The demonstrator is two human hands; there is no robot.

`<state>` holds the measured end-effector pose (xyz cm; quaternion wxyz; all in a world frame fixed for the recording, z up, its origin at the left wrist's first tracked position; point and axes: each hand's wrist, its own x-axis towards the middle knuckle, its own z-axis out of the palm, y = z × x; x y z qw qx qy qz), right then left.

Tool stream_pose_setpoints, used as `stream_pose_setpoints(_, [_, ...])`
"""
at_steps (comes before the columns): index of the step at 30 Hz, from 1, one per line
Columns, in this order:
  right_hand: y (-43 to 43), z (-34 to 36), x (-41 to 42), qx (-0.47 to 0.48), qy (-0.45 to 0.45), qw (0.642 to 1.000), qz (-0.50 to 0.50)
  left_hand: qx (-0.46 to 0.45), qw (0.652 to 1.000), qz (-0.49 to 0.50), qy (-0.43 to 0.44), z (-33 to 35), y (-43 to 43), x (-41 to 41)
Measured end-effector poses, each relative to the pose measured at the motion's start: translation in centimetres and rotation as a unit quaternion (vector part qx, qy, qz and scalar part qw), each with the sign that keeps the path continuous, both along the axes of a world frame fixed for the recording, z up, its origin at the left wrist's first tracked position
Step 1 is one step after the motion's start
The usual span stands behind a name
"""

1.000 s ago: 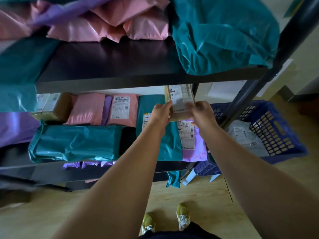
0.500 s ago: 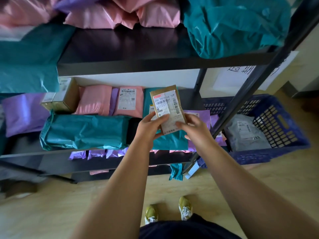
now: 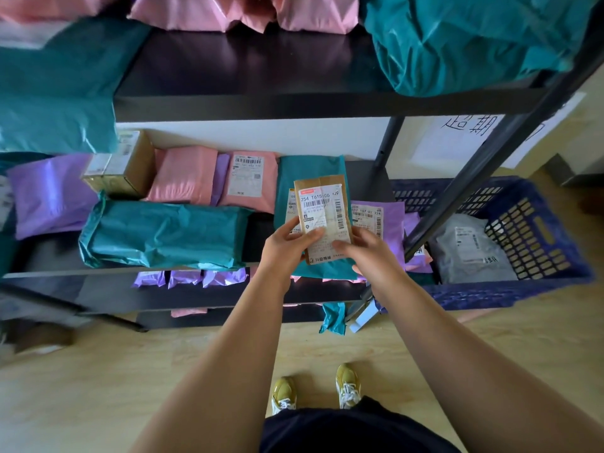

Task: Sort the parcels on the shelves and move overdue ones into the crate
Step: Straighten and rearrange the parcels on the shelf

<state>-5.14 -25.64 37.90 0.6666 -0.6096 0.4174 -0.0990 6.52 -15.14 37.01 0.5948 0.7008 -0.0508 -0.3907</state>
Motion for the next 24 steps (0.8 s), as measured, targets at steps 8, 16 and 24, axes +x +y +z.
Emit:
stream_pose_setpoints(8, [-0.3, -0.5, 0.0, 0.008, -0.001, 1.000, 0.000, -0.009, 1.000, 0.001, -0.004, -0.1, -0.1, 0.1])
stream_pose_setpoints(16, [-0.4, -1.6, 0.2, 0.022, -0.010, 0.999, -0.032, 0.030, 1.000, 0.007, 0.004, -0.1, -0.7, -0.1])
stream_pose_setpoints(24, [-3.7, -0.5, 1.0, -0.056, -0.001, 0.997, -0.058, -0.003, 1.000, -0.008, 0.000, 1.2, -4.4, -0.4])
